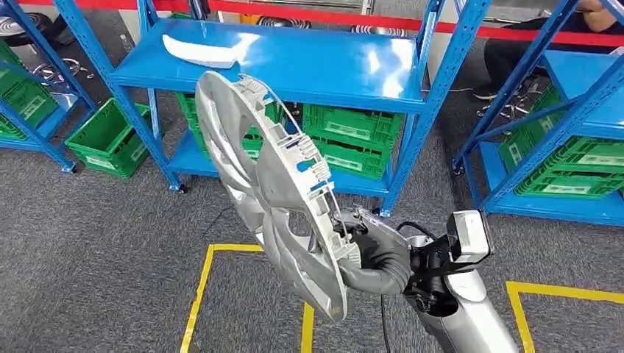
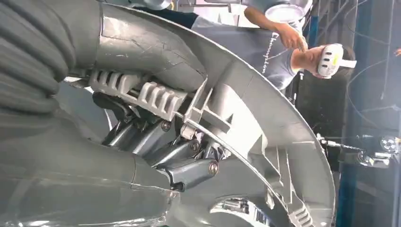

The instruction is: Take the parts from the cabinet and place them on the table.

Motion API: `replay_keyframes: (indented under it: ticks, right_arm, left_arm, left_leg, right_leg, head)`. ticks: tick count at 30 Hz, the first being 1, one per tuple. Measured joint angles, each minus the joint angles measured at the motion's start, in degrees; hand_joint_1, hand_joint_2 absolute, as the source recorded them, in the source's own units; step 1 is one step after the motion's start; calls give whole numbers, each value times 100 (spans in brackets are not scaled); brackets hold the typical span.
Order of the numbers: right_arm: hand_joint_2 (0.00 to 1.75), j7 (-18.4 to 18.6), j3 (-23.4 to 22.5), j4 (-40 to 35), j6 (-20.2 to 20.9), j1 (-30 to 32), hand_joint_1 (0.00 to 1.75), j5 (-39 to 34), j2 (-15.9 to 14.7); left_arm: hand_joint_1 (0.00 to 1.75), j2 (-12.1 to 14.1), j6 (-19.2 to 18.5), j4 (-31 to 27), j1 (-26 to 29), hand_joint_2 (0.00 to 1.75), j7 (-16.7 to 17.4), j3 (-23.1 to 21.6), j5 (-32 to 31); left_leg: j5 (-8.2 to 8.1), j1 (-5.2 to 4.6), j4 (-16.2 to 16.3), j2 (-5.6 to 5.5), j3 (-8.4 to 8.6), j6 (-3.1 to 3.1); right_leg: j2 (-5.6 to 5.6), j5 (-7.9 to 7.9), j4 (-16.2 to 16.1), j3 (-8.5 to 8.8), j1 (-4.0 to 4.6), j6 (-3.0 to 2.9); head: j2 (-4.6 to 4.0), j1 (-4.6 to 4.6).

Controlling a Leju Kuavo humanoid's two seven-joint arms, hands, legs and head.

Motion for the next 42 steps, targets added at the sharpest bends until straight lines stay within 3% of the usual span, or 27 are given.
replay_keyframes:
  ticks: [2,4,6,7,8,10,11,13,16,17,20,21,22,23,24,26,28,30,31,32,33,35,37,38,39,41,42]
  right_arm:
    - [175,7,2,-20,-26,-28,175,13,2]
    - [175,9,2,-31,-46,-29,175,17,0]
    - [175,11,4,-35,-61,-26,175,22,0]
    - [175,11,4,-35,-61,-37,175,22,0]
    - [175,11,7,-37,-61,-35,175,22,4]
    - [175,13,13,-37,-61,-31,175,22,4]
    - [175,13,15,-37,-63,-30,175,22,4]
    - [175,13,30,-37,-63,-24,175,22,2]
    - [175,22,48,-59,-66,-26,175,44,2]
    - [175,22,48,-81,-72,-26,175,59,4]
    - [175,17,52,-112,-81,-35,175,81,7]
    - [175,15,50,-120,-81,-30,175,85,4]
    - [175,13,46,-127,-81,-29,175,85,0]
    - [175,9,44,-131,-81,-28,175,83,-2]
    - [175,7,42,-138,-83,-22,175,85,-7]
    - [175,2,39,-138,-90,13,175,85,-13]
    - [175,2,41,-138,-90,42,175,85,-24]
    - [175,2,42,-138,-90,42,175,90,-31]
    - [175,-2,39,-138,-94,38,175,90,-31]
    - [175,-4,39,-138,-98,35,175,92,-31]
    - [175,-4,39,-144,-101,26,175,101,-31]
    - [175,-15,31,-146,-109,31,175,103,-33]
    - [175,-20,24,-144,-122,43,175,107,-33]
    - [175,-20,24,-146,-131,36,175,109,-31]
    - [175,-20,24,-149,-136,44,175,114,-26]
    - [175,-20,22,-151,-138,61,175,118,-20]
    - [175,-20,17,-151,-138,82,175,122,-20]
  left_arm:
    - [0,-15,2,-2,-2,175,7,-2,0]
    - [0,-15,2,-4,-1,175,18,-7,-2]
    - [0,-11,4,-4,0,175,22,-20,-7]
    - [0,0,4,-4,0,175,22,-22,-7]
    - [0,0,4,-4,1,175,31,-28,-7]
    - [0,7,4,-4,-2,175,31,-35,-9]
    - [0,7,4,-4,-1,175,31,-37,-9]
    - [0,9,4,-4,-1,175,33,-42,-9]
    - [0,11,4,-31,-8,175,33,-46,-9]
    - [0,11,4,-39,-25,175,35,-48,-11]
    - [0,13,7,-57,-28,175,42,-52,-11]
    - [0,18,2,-68,-26,175,52,-52,-9]
    - [0,17,0,-74,-34,175,52,-52,-7]
    - [0,18,-2,-83,-45,175,52,-52,-4]
    - [0,17,-9,-90,-51,175,57,-52,2]
    - [0,13,-13,-94,-47,175,63,-52,9]
    - [0,11,-13,-94,-43,175,68,-52,9]
    - [0,11,-13,-94,-44,175,70,-52,13]
    - [0,9,-11,-94,-43,175,72,-52,17]
    - [0,7,-11,-98,-42,175,79,-52,17]
    - [0,0,-9,-105,-45,175,79,-52,17]
    - [0,2,-9,-105,-41,175,81,-52,20]
    - [0,7,-9,-107,-33,175,81,-52,20]
    - [0,13,-7,-114,-27,175,81,-55,20]
    - [0,13,-2,-122,-18,175,81,-55,20]
    - [0,13,-2,-129,-16,175,94,-55,20]
    - [0,13,-2,-129,-15,175,96,-55,20]
  left_leg:
    - [53,-47,79,-2,-105,-49]
    - [145,-17,75,11,-128,-120]
    - [219,-21,66,4,-160,-197]
    - [50,18,149,-21,-229,-233]
    - [-271,38,387,-18,-302,-274]
    - [-911,85,1296,-17,-554,-363]
    - [-1067,100,1699,-18,-644,-393]
    - [-936,123,1853,-17,-516,-412]
    - [-503,147,444,-21,517,-371]
    - [-698,134,81,-33,740,-332]
    - [-622,48,43,-46,685,-208]
    - [-557,39,1,-36,663,-128]
    - [-458,97,-68,3,653,-52]
    - [-398,80,-82,11,592,-9]
    - [-340,75,-78,14,507,30]
    - [-225,50,-71,16,340,45]
    - [-118,40,-50,17,176,36]
    - [-26,39,4,14,6,8]
    - [7,39,45,11,-66,-13]
    - [27,39,91,7,-106,-38]
    - [69,7,148,11,-187,-79]
    - [152,22,146,13,-202,-147]
    - [210,34,140,5,-242,-223]
    - [31,65,230,-11,-304,-271]
    - [-304,78,491,-11,-391,-302]
    - [-897,103,1374,-14,-644,-360]
    - [-1032,109,1767,-14,-726,-379]
  right_leg:
    - [-12,-109,-874,583,47,-113]
    - [4,-53,-824,444,63,-130]
    - [6,33,-854,384,25,-222]
    - [-7,95,-856,385,-5,-256]
    - [-15,148,-854,320,-11,-324]
    - [-15,265,-843,182,1,-335]
    - [-14,309,-833,114,5,-326]
    - [-10,400,-802,-23,4,-298]
    - [7,487,-759,-143,2,-239]
    - [4,519,-758,-173,20,-192]
    - [-9,630,-768,-200,6,-68]
    - [-5,690,-799,-205,13,-14]
    - [-6,620,-735,-254,-4,-26]
    - [-1,420,-573,-359,5,-62]
    - [3,127,-192,-526,3,-116]
    - [4,-350,748,-816,3,-141]
    - [3,-367,1094,-809,2,-53]
    - [2,-60,468,-304,2,68]
    - [1,38,-19,31,2,79]
    - [-4,3,-437,325,5,46]
    - [4,-170,-856,576,44,-47]
    - [13,-125,-785,451,62,-86]
    - [10,-35,-794,404,19,-203]
    - [-1,28,-795,386,3,-242]
    - [-7,79,-795,321,3,-311]
    - [-9,197,-788,180,16,-332]
    - [-10,252,-786,109,26,-329]
  head:
    - [0,2]
    - [0,-4]
    - [0,-6]
    - [0,-2]
    - [0,-35]
    - [0,-37]
    - [0,-35]
    - [0,-39]
    - [0,-39]
    - [0,-39]
    - [0,-31]
    - [0,-26]
    - [0,-22]
    - [0,-17]
    - [0,-13]
    - [0,-13]
    - [0,-13]
    - [0,-11]
    - [0,-9]
    - [0,-13]
    - [0,-11]
    - [0,-9]
    - [0,-7]
    - [0,-19]
    - [0,-31]
    - [0,-31]
    - [0,-28]
